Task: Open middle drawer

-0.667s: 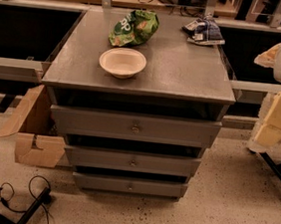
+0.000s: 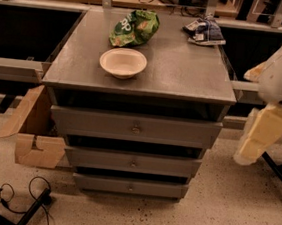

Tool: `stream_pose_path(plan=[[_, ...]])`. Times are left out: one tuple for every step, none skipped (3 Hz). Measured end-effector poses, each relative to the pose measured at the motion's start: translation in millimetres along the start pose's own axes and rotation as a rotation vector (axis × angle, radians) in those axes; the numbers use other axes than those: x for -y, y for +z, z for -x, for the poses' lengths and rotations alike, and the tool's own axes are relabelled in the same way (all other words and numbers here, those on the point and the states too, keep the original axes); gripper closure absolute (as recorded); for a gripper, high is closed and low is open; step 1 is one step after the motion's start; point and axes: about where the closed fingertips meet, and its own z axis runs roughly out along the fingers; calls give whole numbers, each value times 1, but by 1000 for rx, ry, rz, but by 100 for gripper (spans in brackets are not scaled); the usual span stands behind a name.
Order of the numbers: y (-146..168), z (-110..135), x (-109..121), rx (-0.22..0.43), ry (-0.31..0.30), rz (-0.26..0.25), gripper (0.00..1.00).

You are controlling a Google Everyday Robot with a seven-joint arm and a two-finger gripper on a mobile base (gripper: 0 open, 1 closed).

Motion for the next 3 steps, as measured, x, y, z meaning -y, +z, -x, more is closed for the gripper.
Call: stream_pose_path(plan=[[58, 9, -20, 1, 5, -5, 0], [136, 18, -37, -47, -5, -17, 0], [249, 6, -74, -160, -38, 18, 0]])
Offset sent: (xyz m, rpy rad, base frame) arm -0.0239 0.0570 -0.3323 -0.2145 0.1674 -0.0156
